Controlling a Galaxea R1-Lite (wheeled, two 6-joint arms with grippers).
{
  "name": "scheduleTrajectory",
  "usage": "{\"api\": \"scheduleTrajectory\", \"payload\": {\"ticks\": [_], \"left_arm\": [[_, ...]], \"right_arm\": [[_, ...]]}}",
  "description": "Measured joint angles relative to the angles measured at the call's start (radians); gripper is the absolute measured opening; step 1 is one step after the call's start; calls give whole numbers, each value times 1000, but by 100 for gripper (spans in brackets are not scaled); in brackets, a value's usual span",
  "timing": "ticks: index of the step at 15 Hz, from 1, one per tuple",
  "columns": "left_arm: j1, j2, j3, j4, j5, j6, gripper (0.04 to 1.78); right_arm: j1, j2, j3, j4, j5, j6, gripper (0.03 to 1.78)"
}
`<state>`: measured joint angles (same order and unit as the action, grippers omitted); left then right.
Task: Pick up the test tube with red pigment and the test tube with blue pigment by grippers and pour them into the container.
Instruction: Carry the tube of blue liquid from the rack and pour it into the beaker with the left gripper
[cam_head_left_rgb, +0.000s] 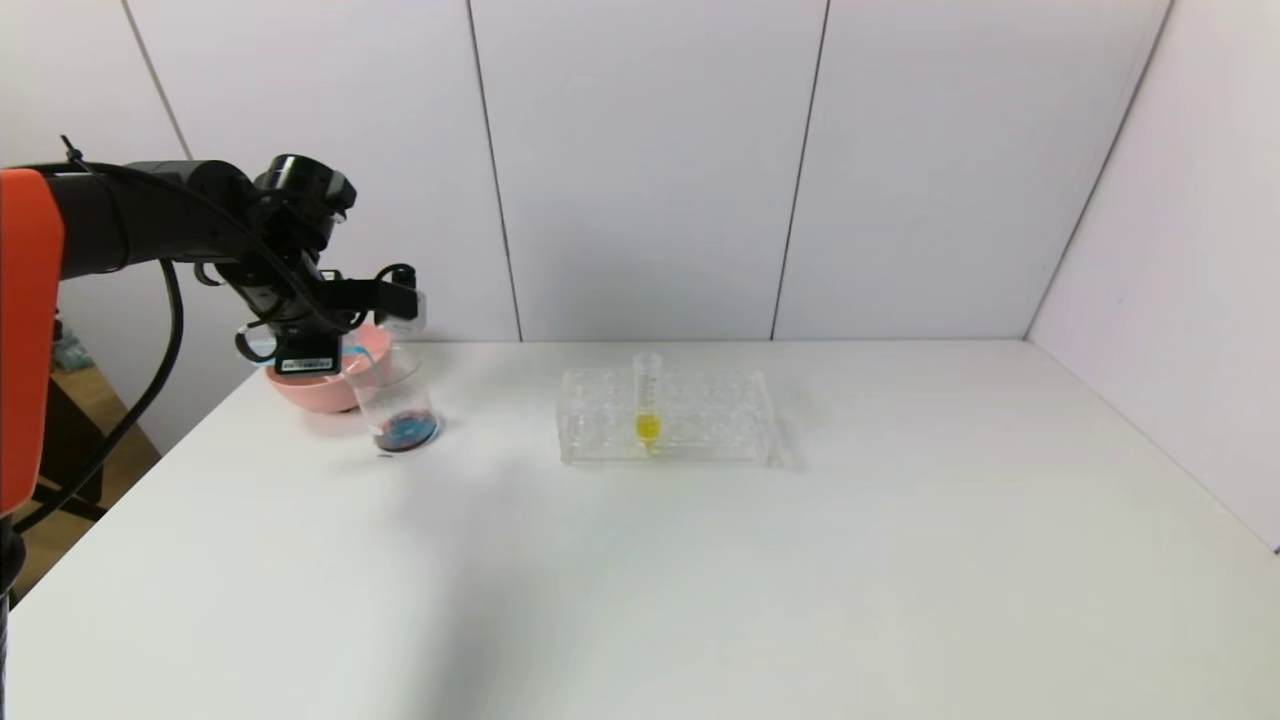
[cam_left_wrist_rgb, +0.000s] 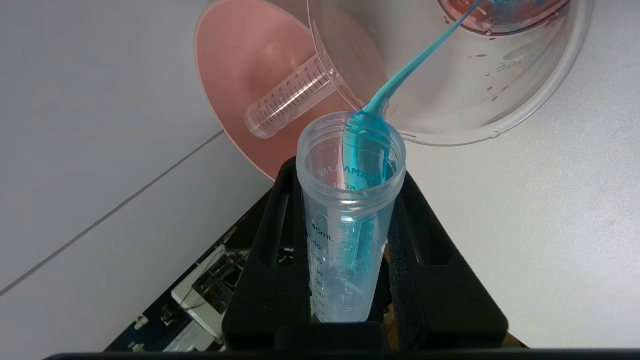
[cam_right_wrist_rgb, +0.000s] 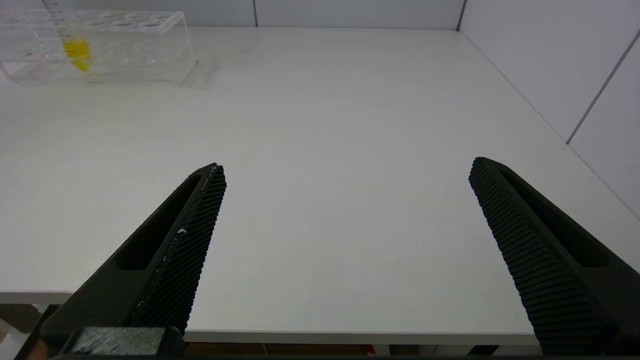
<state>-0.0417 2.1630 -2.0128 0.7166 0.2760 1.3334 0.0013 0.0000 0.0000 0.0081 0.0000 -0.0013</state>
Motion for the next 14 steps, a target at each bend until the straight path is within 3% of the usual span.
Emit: {"api": "scheduleTrajectory", "payload": {"ticks": [14], "left_arm": [[-17,0,-1,-1,94,26,46]], "right_arm": [[0,0,0,0,0,0,177]]}}
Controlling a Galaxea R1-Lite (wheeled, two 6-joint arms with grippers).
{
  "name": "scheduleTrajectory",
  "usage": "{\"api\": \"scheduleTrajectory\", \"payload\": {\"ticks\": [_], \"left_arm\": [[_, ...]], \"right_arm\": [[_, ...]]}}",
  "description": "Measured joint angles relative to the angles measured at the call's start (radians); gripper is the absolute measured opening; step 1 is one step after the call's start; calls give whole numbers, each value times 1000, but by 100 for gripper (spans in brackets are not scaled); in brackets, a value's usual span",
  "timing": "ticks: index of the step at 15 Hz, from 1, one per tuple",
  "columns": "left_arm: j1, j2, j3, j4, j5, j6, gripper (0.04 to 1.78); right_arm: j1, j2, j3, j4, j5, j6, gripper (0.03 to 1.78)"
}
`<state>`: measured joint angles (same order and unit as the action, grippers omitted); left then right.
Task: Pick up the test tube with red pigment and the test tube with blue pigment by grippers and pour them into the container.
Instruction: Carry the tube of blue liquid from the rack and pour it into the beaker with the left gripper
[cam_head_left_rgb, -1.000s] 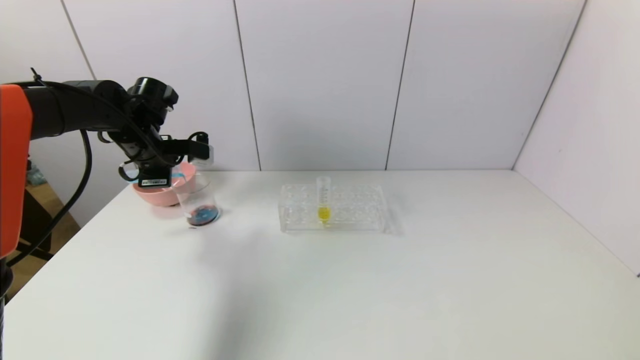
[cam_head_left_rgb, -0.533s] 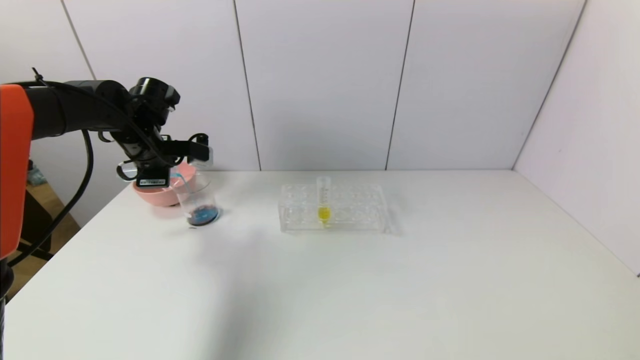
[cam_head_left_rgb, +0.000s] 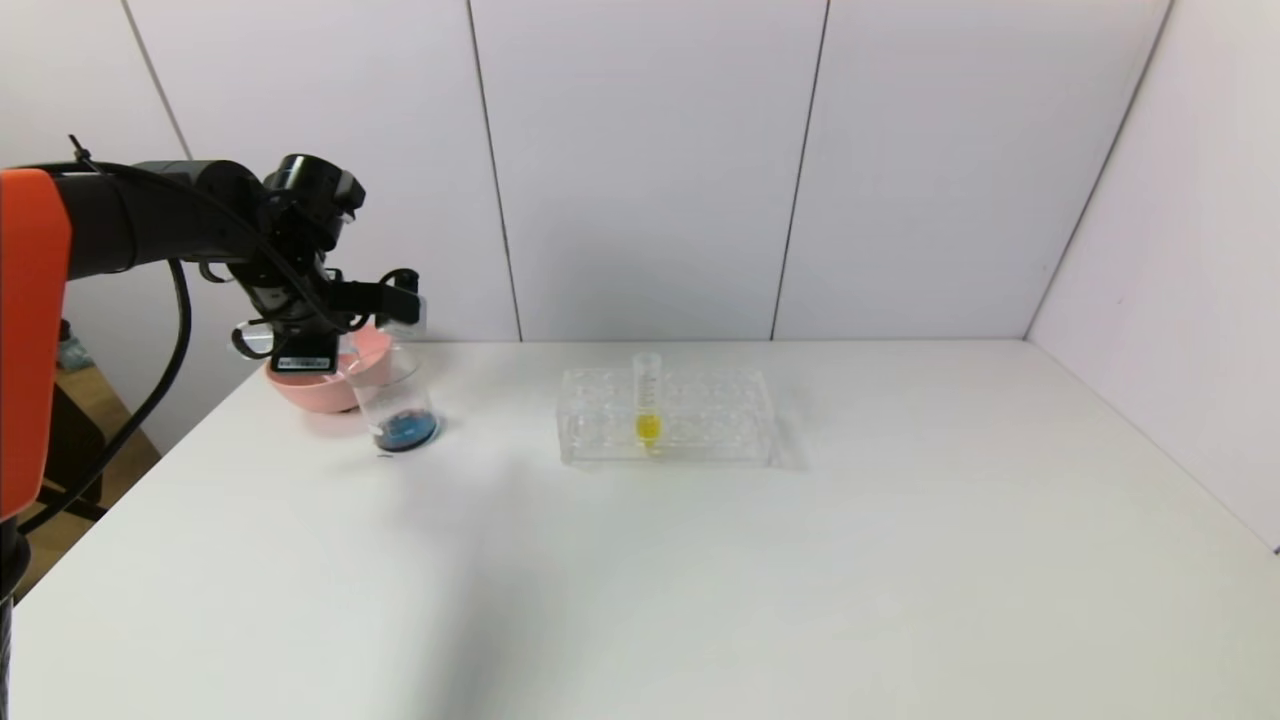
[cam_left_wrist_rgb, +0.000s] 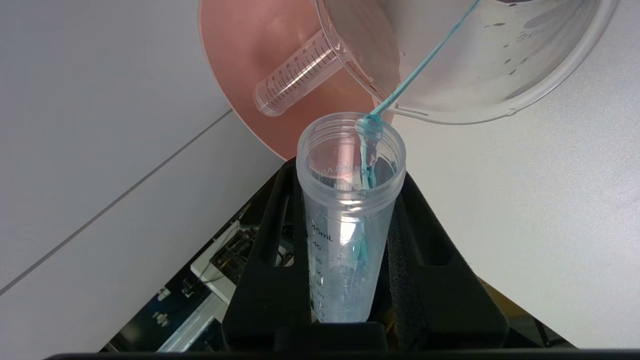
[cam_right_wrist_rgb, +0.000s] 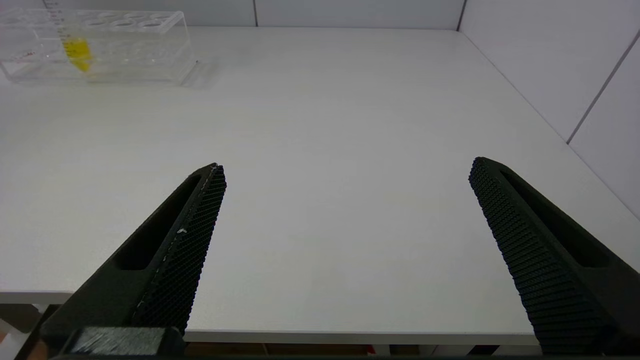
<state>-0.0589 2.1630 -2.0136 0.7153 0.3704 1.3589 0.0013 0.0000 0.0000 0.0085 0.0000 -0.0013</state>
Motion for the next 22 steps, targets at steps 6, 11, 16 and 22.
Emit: {"api": "scheduleTrajectory", "payload": {"ticks": [6,11,16,22], "left_arm": [[-6,0,0,3,27,1,46],[-17,6,1,6,33,2,46],[-18,8,1,7,37,2,46],[-19,10,1,-5,34,-15,46]], "right_arm": [[0,0,0,0,0,0,177],[0,0,0,0,0,0,177],[0,0,0,0,0,0,177],[0,0,0,-1,0,0,177]]}}
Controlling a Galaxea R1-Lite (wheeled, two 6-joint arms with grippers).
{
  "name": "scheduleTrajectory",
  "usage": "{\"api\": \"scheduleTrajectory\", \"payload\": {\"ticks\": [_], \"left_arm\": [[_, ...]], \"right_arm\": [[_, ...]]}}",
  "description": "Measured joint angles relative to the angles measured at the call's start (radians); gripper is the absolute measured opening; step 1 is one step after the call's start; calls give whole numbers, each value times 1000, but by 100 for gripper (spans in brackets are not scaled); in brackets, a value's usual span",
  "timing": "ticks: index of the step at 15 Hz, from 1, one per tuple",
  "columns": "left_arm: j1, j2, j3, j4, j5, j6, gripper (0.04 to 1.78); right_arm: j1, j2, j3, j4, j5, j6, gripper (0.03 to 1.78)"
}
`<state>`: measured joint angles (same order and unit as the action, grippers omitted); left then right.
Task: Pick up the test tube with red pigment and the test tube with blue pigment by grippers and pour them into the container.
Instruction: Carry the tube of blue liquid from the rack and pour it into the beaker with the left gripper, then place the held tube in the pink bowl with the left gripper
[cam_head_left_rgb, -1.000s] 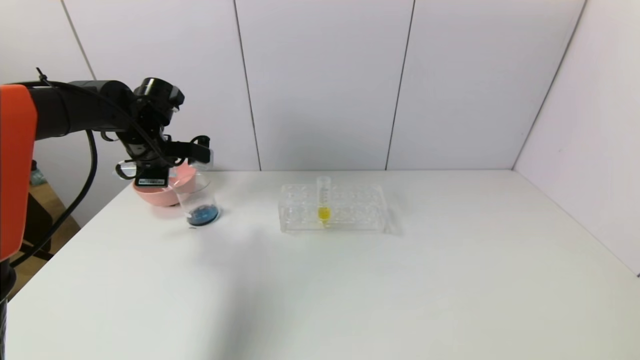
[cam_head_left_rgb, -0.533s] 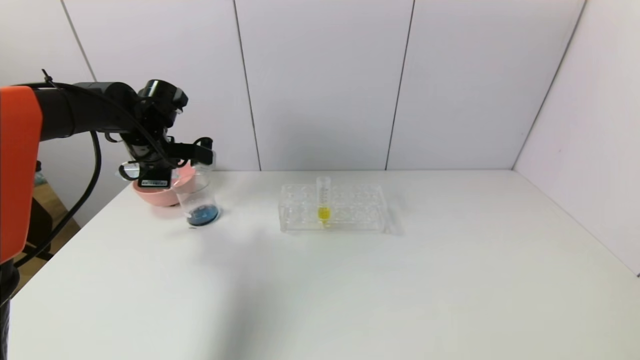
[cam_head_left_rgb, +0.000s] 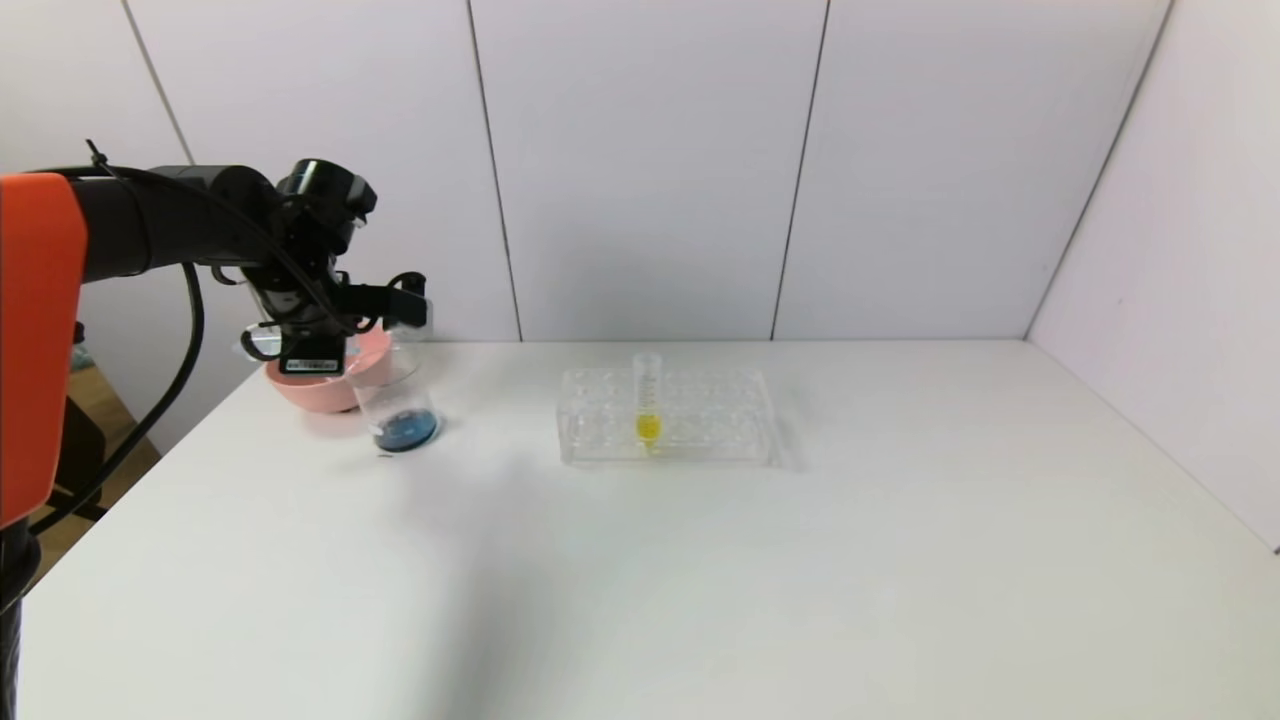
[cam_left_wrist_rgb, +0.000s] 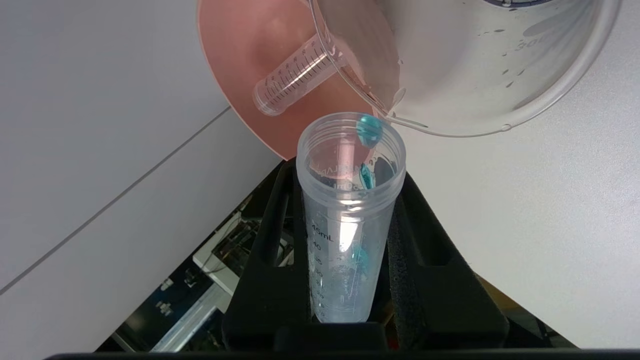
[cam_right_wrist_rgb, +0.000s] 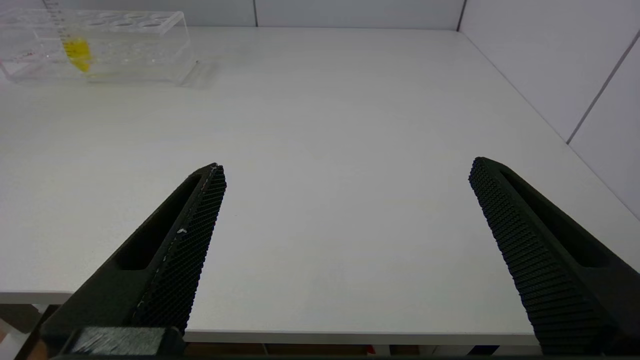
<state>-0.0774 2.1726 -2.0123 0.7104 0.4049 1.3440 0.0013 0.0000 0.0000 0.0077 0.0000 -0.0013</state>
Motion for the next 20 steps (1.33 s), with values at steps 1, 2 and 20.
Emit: {"api": "scheduleTrajectory", "payload": {"ticks": [1,2,20], "left_arm": [[0,0,0,-9,-7,-13,46],[0,-1,1,-24,-11,-41,46],[56,-115,26,-550,-259,-1075,46]], "right_arm": [[0,0,0,0,0,0,177],[0,0,0,0,0,0,177],[0,0,0,0,0,0,177]]}}
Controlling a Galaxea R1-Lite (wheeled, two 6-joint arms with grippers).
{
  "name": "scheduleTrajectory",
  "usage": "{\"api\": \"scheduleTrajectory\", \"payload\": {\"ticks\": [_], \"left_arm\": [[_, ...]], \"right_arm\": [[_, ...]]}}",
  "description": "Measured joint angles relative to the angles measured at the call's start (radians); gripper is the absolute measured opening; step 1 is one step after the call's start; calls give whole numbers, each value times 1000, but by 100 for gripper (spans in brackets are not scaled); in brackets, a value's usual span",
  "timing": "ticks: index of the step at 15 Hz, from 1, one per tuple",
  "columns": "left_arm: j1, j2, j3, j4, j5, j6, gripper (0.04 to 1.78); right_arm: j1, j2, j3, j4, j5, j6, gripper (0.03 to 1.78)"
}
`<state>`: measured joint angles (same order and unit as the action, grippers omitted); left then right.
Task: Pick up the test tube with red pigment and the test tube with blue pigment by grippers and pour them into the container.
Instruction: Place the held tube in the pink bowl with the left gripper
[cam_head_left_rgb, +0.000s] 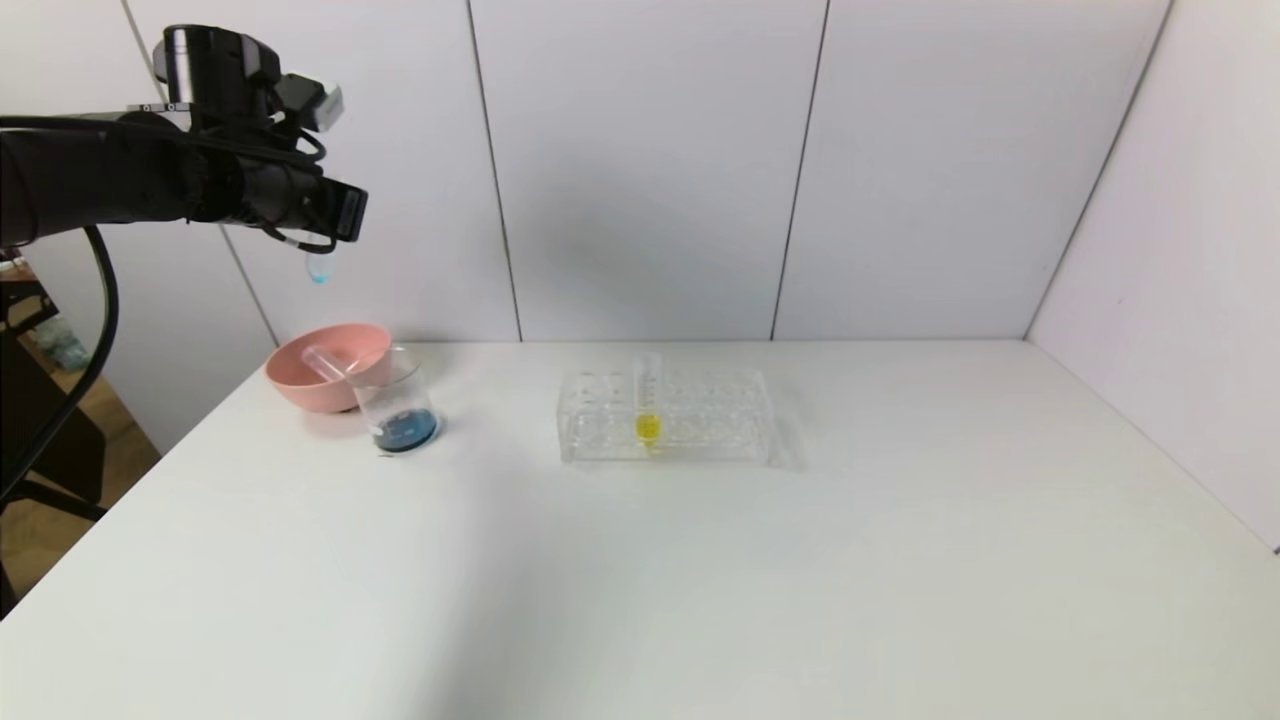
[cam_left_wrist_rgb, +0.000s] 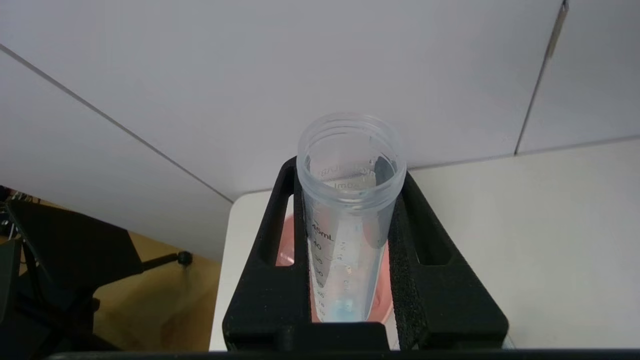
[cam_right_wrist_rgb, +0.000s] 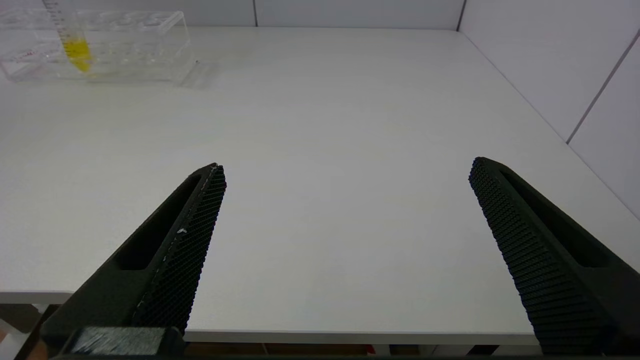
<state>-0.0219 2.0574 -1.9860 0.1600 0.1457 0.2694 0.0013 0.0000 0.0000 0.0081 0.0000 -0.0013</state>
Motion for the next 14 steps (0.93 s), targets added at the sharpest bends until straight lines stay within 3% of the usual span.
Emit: {"api": "scheduleTrajectory", "payload": {"ticks": [8,14], "left_arm": [[78,45,112,-86,-8,-132,46],[120,92,230,-272,-44,-184,46]], "right_arm": [[0,0,0,0,0,0,177],[0,0,0,0,0,0,177]]}}
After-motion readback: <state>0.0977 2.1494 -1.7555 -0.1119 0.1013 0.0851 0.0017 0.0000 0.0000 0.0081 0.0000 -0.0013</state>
